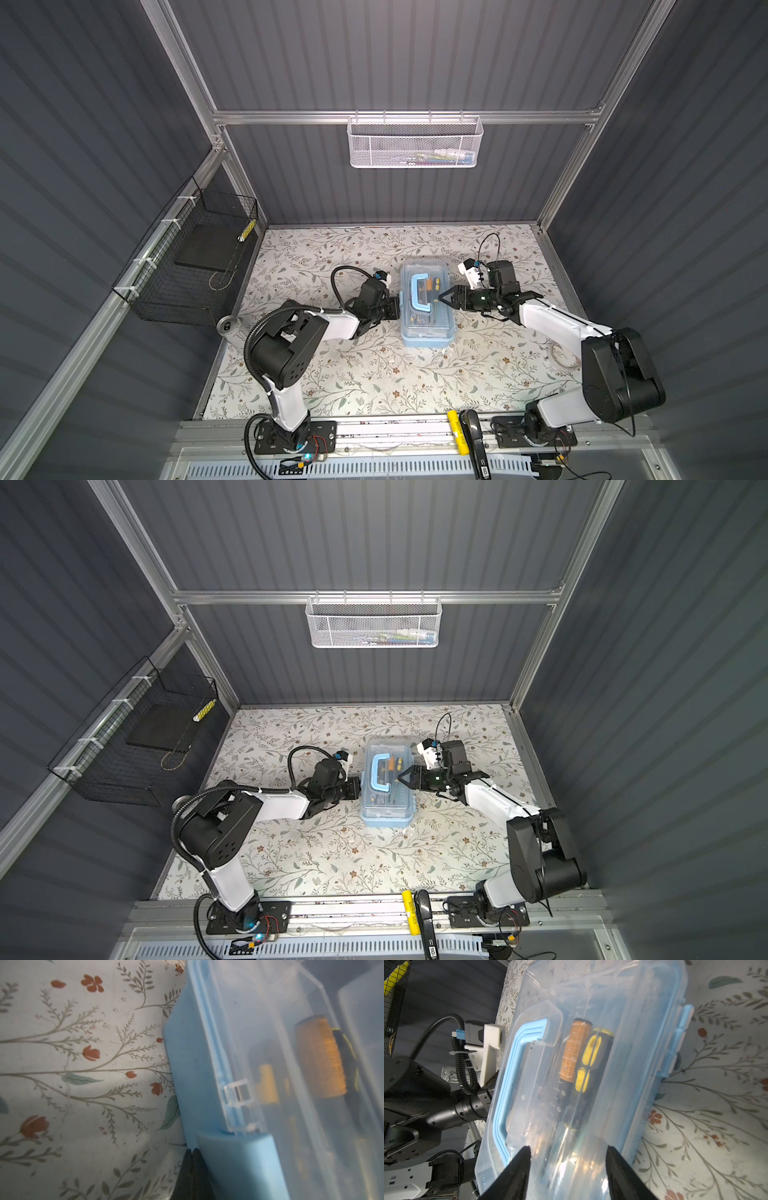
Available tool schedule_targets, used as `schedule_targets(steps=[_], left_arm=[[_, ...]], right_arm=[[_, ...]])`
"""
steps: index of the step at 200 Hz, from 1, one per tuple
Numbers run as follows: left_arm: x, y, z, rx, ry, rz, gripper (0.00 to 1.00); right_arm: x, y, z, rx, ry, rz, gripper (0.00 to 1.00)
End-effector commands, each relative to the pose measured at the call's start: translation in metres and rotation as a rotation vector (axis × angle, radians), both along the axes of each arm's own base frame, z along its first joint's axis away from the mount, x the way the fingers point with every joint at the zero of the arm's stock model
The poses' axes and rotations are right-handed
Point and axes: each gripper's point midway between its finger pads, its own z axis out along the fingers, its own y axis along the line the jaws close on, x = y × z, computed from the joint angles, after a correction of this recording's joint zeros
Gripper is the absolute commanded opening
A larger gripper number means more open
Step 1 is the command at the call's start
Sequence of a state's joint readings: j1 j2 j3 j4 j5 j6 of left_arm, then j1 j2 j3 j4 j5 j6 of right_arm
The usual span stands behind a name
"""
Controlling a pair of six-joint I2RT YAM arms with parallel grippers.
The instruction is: Pack the tool kit
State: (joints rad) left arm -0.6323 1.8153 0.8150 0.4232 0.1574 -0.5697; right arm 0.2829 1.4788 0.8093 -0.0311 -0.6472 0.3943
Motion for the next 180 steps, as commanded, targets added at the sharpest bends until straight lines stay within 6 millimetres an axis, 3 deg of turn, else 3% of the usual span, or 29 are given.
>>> schedule_targets(steps=[1,43,59,68,88,98,107,122,162,180], left_arm=[[-0.011,-0.065,0.070,-0.224,-0.129,-0.190,0.00],[-0.011,-0.050,0.068,-0.135,-0.147,-0.153,0.00],[-0.004,-0.028,0.062,-0.024,-0.164,-0.081,0.00],[0.000,-0.010,0.059,0.060,-0.171,-0.034,0.01],[0.007,0.044,0.063,0.241,-0.180,0.094,0.22],[0.009,0.073,0.070,0.310,-0.196,0.160,0.44],[0.009,0.100,0.079,0.363,-0.211,0.224,0.71],[0.006,0.144,0.090,0.442,-0.223,0.321,0.98],[-0.020,0.251,0.105,0.726,-0.342,0.653,0.99],[-0.027,0.275,0.101,0.773,-0.375,0.703,1.00]], right_arm=[[-0.020,0.022,-0.015,0.006,0.056,0.094,0.58],[-0.017,0.017,-0.011,-0.022,0.031,0.079,0.58],[-0.013,0.013,-0.007,-0.045,0.021,0.068,0.58],[-0.010,0.007,-0.003,-0.058,0.009,0.049,0.58],[-0.003,-0.013,0.013,-0.065,-0.038,-0.015,0.58],[0.000,-0.028,0.020,-0.079,-0.057,-0.058,0.59],[0.002,-0.042,0.027,-0.094,-0.078,-0.098,0.59],[0.002,-0.068,0.035,-0.122,-0.107,-0.177,0.59],[-0.007,-0.157,0.043,-0.341,-0.246,-0.522,0.68],[-0.014,-0.197,0.050,-0.464,-0.358,-0.707,0.75]])
